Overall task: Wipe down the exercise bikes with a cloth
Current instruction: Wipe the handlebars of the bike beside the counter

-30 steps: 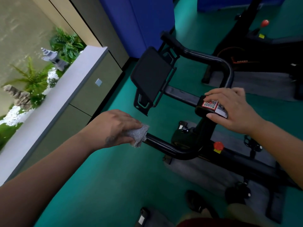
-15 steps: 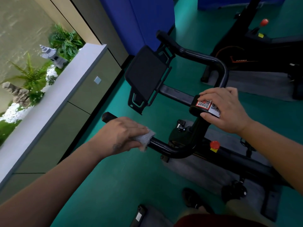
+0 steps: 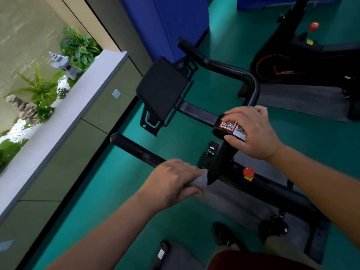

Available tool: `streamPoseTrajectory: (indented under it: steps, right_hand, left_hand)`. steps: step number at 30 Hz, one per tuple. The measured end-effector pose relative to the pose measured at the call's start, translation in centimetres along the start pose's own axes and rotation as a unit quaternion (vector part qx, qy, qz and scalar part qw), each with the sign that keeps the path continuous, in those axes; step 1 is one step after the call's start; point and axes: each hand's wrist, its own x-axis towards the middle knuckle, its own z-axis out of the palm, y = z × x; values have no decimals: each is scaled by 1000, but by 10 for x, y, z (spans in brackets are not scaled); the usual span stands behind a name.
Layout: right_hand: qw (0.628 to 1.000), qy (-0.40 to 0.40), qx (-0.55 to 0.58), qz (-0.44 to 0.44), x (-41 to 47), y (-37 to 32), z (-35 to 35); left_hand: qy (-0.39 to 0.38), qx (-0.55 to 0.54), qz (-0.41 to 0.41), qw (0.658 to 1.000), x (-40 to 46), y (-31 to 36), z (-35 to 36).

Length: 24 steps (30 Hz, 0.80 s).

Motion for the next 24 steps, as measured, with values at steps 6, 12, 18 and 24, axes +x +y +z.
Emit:
streamPoseTrajectory:
  steps: [6,12,18,24]
  right_hand:
    - [1000,16,3,-11,-1,3,1]
    - [1000,19,11,-22,-1,7,1]
    - [999,19,20,-32,-1,10,1]
    - [998,8,32,-45,0,12,-2]
  left_hand:
    - [65,18,-133,989,2,42,24]
    - [82,74,-269,957,30,80,37]
    - [91,43,-389,916,57,98,38]
    - [145,34,-408,901,89,107,42]
